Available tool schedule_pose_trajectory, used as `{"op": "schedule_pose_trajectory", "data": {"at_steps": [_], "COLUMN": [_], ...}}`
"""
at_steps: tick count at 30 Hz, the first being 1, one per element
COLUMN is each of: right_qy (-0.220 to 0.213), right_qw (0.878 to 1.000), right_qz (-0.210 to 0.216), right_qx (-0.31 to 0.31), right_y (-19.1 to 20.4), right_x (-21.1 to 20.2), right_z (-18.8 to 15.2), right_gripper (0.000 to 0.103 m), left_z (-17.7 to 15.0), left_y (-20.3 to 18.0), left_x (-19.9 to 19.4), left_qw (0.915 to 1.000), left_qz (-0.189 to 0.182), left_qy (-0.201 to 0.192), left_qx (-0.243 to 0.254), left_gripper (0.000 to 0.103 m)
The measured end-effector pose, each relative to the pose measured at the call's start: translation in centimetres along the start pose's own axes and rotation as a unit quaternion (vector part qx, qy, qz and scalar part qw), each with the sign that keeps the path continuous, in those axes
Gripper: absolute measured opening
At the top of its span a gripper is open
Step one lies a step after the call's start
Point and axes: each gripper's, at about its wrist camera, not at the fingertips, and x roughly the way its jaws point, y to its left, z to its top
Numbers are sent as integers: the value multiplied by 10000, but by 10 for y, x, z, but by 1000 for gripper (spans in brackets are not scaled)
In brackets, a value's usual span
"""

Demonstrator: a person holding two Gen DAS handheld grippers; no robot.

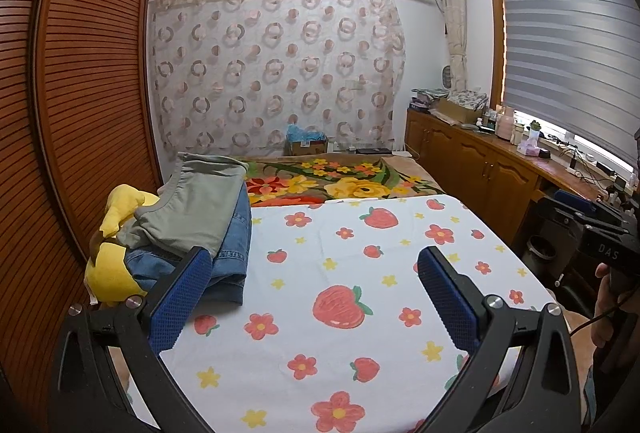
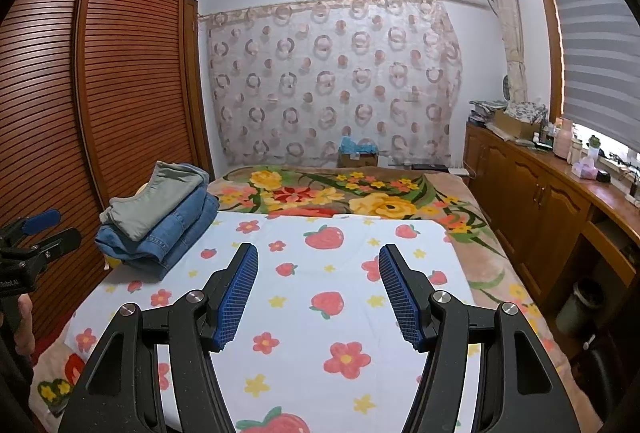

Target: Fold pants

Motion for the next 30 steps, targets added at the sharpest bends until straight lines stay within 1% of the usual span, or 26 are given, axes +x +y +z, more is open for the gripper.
{"op": "schedule_pose_trajectory", "data": {"at_steps": [30], "right_qy": [-13], "right_qw": [10000], "right_qz": [-35], "right_qx": [-36], "right_y": [1], "right_x": [-2], "right_z": [-3], "right_gripper": [65], "left_z": [-1], "left_y": [1], "left_x": [0], "left_qw": [10000], "left_qz": [4], "left_qy": [4], "left_qx": [-5], "left_gripper": [103]}}
